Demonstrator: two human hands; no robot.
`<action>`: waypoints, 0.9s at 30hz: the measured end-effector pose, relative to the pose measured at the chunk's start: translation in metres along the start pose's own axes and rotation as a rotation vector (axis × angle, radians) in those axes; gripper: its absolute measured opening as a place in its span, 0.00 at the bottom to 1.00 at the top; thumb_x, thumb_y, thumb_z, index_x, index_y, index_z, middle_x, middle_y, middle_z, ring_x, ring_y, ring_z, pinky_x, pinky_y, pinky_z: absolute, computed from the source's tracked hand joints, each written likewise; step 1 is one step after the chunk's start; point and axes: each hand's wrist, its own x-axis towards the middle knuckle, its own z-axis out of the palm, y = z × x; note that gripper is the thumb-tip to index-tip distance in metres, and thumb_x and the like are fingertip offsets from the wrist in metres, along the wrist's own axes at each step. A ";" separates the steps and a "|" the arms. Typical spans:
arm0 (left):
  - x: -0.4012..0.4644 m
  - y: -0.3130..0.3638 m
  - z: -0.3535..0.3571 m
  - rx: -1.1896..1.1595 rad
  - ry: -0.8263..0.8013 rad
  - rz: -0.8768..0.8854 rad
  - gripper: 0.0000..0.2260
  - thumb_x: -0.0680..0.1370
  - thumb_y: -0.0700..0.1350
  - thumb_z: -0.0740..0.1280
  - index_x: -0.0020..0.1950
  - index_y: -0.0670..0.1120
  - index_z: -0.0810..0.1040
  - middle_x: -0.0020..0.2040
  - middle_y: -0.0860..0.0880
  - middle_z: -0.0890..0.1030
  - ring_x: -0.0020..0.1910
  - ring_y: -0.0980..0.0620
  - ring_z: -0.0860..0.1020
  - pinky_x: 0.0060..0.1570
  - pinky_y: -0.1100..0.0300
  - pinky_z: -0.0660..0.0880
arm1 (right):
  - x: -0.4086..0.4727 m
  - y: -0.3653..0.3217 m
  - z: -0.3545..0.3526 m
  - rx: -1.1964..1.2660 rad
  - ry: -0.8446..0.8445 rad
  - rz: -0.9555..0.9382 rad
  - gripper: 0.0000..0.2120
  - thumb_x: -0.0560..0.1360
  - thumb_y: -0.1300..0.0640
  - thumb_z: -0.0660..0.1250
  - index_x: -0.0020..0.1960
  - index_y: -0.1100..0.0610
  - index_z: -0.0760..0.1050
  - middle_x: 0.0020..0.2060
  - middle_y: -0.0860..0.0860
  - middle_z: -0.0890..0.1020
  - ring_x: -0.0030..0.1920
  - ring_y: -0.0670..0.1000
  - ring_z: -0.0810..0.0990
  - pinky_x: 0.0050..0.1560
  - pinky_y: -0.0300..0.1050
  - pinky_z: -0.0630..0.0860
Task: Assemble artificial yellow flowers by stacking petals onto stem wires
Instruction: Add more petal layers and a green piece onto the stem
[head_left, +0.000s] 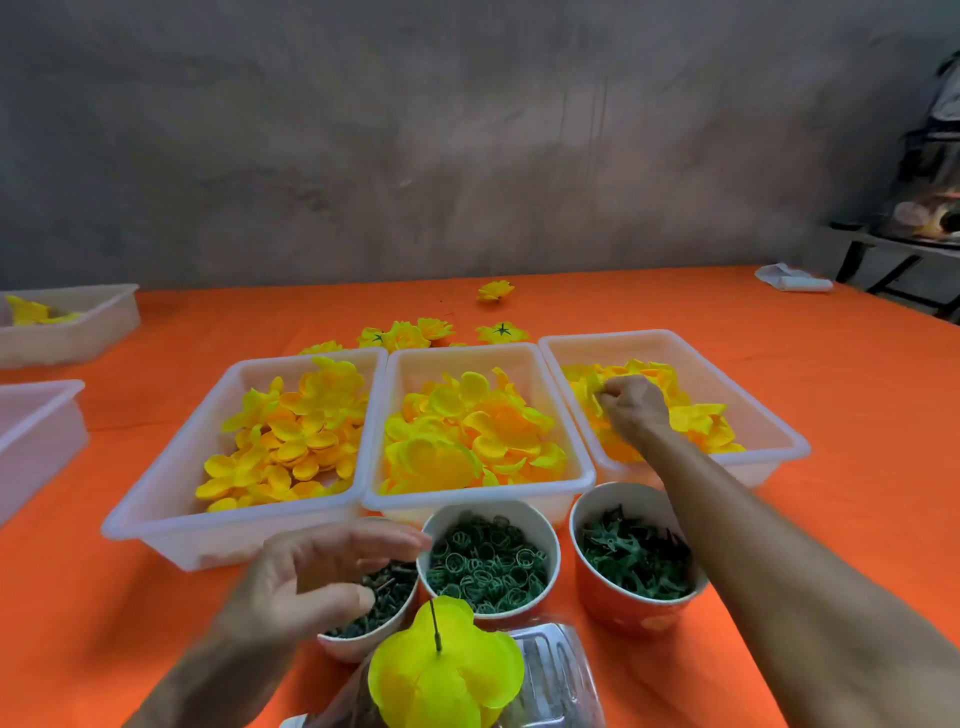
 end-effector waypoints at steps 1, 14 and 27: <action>0.002 0.002 -0.001 -0.031 0.042 0.010 0.17 0.62 0.37 0.67 0.49 0.45 0.84 0.51 0.43 0.84 0.55 0.48 0.81 0.56 0.58 0.76 | 0.000 0.001 -0.003 0.173 0.049 0.033 0.08 0.74 0.63 0.64 0.40 0.65 0.79 0.35 0.62 0.76 0.38 0.58 0.73 0.38 0.53 0.69; 0.115 0.012 0.047 0.172 0.121 0.002 0.04 0.75 0.39 0.69 0.46 0.48 0.82 0.45 0.51 0.85 0.44 0.59 0.81 0.45 0.68 0.77 | -0.015 0.017 -0.031 1.366 -0.027 0.246 0.11 0.75 0.68 0.56 0.46 0.54 0.72 0.41 0.53 0.80 0.37 0.52 0.78 0.38 0.45 0.74; 0.152 0.005 0.068 0.420 0.141 0.000 0.15 0.75 0.45 0.70 0.61 0.49 0.76 0.57 0.54 0.77 0.45 0.56 0.78 0.43 0.65 0.76 | -0.023 0.008 -0.021 1.242 -0.085 0.367 0.14 0.71 0.74 0.55 0.37 0.61 0.75 0.24 0.53 0.80 0.25 0.51 0.79 0.25 0.43 0.77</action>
